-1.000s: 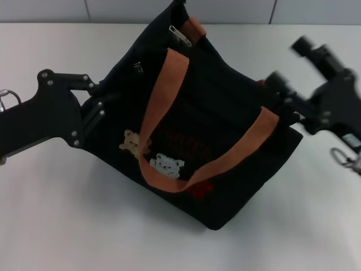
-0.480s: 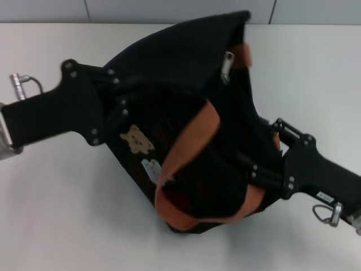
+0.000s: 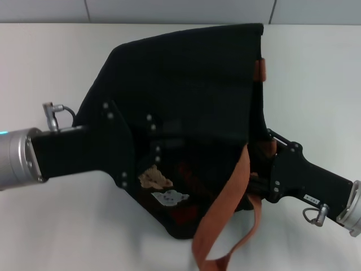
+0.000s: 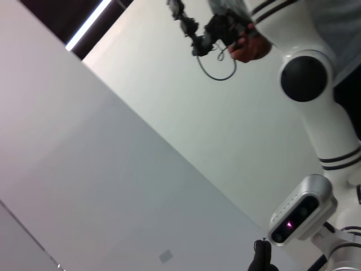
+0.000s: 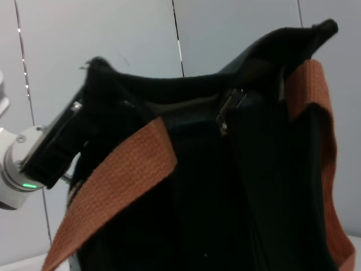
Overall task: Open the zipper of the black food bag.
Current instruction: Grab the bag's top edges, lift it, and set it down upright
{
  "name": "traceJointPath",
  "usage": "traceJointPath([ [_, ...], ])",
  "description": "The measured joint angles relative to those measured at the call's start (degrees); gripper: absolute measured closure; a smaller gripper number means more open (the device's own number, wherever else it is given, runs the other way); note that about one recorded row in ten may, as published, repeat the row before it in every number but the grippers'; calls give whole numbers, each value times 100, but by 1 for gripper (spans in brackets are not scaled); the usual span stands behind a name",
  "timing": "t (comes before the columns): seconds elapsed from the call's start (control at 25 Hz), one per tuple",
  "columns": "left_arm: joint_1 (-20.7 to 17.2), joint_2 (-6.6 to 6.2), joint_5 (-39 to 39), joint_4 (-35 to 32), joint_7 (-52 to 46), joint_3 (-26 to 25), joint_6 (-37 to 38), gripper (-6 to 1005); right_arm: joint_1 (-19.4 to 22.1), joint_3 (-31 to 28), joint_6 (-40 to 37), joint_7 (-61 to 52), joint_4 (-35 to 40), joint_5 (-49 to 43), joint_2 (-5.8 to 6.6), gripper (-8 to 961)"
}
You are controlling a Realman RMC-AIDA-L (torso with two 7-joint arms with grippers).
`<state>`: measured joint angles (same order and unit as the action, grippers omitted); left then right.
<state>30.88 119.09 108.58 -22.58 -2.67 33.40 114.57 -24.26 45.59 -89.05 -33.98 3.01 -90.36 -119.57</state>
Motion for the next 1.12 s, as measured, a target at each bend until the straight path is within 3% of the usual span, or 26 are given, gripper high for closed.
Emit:
traceJointPath([
  [0.32,-8,8,2,248,1149,204,-76,908,75,-28,-126,-165,28,-21,29,138],
  [0.48,-2,9,4,265,1209,228,-124,908,871,-521,-1089,-150,377,122,35,139],
  [0.68,17,8,7,272,1248,247,-147,908,1233,-1336,-1827,88,375,137,17,139],
  [0.84,19,8,10,274,1250,248,-155,908,1201,-1606,-1998,101,253,141,11,139],
  [1.12,22,9,15,314,1254,252,-195,907,712,-1383,-2001,142,223,-67,16,140],
])
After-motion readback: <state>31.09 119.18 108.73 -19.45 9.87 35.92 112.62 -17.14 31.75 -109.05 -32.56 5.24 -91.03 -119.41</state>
